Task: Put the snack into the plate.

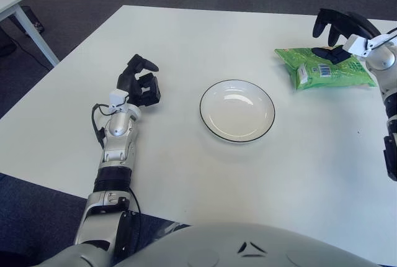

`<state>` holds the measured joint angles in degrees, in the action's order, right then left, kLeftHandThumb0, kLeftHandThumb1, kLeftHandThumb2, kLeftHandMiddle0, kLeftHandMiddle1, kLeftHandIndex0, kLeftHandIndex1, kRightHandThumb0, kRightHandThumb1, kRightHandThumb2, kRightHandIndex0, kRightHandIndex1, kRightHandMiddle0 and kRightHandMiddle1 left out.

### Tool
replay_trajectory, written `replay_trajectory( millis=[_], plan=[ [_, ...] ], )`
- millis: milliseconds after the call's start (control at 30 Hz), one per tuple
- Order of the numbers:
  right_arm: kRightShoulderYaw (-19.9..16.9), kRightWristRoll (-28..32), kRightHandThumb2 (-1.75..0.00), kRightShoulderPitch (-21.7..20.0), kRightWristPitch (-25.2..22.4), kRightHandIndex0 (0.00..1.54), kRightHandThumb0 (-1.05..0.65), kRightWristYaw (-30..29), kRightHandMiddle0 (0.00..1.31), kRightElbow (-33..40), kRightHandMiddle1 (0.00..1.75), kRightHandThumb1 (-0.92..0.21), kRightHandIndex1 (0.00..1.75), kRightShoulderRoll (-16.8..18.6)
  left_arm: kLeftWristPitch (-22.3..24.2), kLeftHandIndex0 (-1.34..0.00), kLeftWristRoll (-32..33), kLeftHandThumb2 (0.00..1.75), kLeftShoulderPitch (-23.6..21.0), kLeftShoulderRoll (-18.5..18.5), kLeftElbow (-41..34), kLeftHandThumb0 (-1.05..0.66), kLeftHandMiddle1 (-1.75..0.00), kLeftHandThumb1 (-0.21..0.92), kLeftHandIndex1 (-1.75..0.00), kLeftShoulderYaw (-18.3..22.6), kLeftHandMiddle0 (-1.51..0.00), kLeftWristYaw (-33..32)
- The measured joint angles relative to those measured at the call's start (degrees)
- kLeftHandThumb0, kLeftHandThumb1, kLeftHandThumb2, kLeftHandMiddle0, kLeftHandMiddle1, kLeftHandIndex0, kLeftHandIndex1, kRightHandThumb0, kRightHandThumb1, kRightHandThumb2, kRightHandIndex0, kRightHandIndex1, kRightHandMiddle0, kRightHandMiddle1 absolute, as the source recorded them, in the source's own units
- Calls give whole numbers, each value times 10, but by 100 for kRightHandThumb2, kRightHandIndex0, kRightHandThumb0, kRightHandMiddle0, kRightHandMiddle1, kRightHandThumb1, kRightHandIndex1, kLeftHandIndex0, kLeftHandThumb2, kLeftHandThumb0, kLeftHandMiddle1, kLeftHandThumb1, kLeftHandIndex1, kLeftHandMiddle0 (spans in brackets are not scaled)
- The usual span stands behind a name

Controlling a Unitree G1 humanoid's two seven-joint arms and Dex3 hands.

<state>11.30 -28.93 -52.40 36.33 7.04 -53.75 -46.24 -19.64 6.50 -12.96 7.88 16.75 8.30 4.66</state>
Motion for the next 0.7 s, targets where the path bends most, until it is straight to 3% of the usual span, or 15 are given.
replay_trajectory(
  millis=[100,267,367,433,500,600,700],
  plan=[
    [10,-9,-62,0,20,25,-68,6,5,1,146,-80,136,-12,0,-49,0,113,0,0,1,-43,-175,47,-175,0,-107,0],
    [20,-10,-49,0,40,9,-86,54,1,4,106,-87,106,-26,0,-49,0,112,0,0,1,-43,-175,47,-175,1,-107,0],
    [25,-10,-45,0,41,3,-92,92,0,4,79,-90,72,-31,1,-49,0,112,0,0,1,-43,-175,47,-175,1,-107,0],
    [32,-10,-46,-1,44,1,-98,120,0,4,43,-91,29,-34,2,-49,0,112,0,0,0,-43,-175,47,-175,1,-106,0],
    [39,-10,-44,-3,47,1,-100,150,0,4,26,-92,15,-38,2,-49,0,112,0,0,0,-43,-175,47,-175,1,-106,0],
    [42,-9,-35,-5,50,0,-103,190,0,4,8,-92,5,-40,4,-49,0,112,0,0,-1,-43,-175,48,-175,1,-106,0],
    [43,-8,-28,-7,48,0,-104,228,0,4,3,-92,2,-40,6,-48,0,111,0,0,-1,-43,-175,48,-175,1,-106,0]
  ],
)
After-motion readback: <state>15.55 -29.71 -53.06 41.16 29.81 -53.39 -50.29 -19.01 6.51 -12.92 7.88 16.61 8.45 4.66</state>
